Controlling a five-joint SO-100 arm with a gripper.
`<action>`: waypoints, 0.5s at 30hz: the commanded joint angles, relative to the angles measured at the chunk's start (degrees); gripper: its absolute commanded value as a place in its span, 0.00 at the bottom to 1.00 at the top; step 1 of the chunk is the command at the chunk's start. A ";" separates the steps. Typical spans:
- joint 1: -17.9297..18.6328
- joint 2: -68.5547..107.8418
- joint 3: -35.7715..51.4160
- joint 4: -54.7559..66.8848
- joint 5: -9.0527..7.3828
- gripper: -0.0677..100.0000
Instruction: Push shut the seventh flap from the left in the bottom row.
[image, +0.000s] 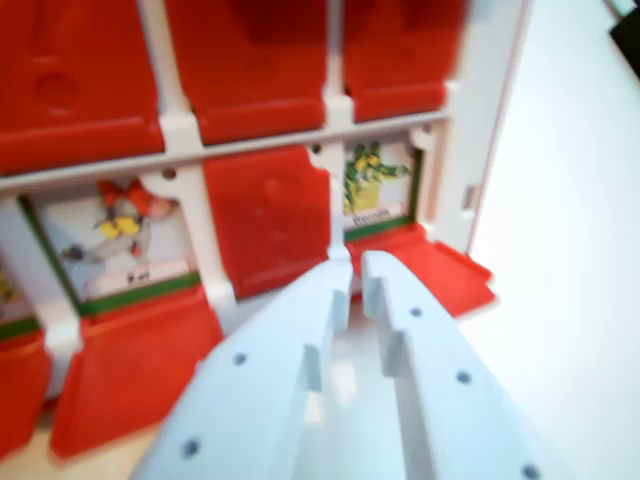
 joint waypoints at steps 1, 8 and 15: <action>-0.35 19.86 5.01 5.19 0.62 0.02; -1.93 49.48 18.81 19.60 0.35 0.02; -5.27 75.50 26.46 38.67 1.67 0.02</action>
